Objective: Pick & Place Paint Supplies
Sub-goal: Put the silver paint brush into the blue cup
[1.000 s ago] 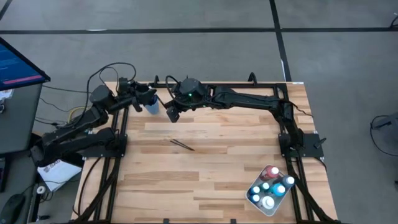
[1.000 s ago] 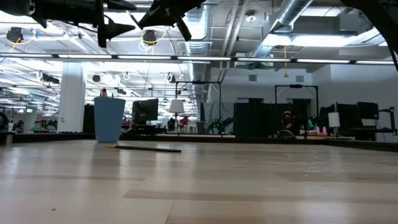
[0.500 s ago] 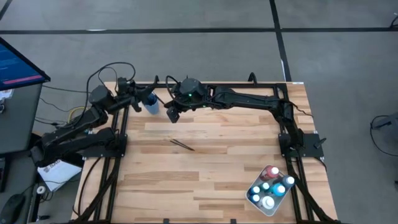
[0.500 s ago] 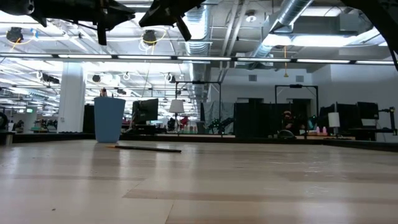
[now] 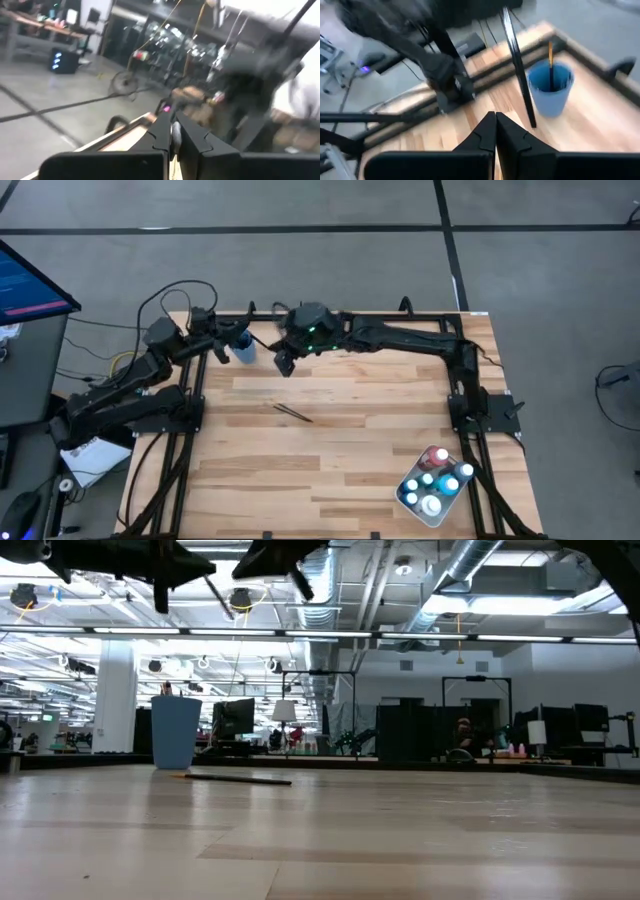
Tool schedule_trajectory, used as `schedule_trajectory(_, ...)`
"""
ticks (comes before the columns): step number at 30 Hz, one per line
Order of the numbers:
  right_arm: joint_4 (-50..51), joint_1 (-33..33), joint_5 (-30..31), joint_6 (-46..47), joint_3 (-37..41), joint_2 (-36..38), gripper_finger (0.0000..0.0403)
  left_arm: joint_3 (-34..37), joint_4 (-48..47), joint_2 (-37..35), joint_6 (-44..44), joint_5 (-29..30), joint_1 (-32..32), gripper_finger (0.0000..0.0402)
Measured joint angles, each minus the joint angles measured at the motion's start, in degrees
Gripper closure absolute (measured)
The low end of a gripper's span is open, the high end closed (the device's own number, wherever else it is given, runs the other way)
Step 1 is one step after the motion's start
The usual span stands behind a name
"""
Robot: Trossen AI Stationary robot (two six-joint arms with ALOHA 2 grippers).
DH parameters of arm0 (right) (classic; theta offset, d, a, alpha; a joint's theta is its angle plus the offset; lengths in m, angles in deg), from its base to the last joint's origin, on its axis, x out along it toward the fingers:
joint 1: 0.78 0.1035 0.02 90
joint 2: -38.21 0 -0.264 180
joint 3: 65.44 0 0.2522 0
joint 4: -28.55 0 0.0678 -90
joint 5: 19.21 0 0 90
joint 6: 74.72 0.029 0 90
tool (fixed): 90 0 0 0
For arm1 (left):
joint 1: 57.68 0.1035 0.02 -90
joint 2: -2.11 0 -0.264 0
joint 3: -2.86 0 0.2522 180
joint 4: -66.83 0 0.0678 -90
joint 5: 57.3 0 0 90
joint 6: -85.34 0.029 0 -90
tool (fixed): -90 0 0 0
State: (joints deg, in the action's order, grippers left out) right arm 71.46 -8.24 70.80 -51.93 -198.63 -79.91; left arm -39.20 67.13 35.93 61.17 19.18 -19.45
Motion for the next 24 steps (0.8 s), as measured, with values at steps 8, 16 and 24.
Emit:
schedule_trajectory(8,9.6,0.7,8.7,-3.3,-0.2,7.2,0.0403,-0.2,-12.8,0.0,12.9,13.0,-0.6,0.0400)
schedule_trajectory(16,12.7,0.7,10.6,-3.4,-0.3,6.2,0.0403,-0.9,-19.9,0.0,22.3,32.2,-0.6,0.0400)
schedule_trajectory(24,13.1,0.7,10.4,-3.0,-0.2,2.4,0.0403,0.3,-21.9,1.6,21.0,31.1,-0.6,0.0398)
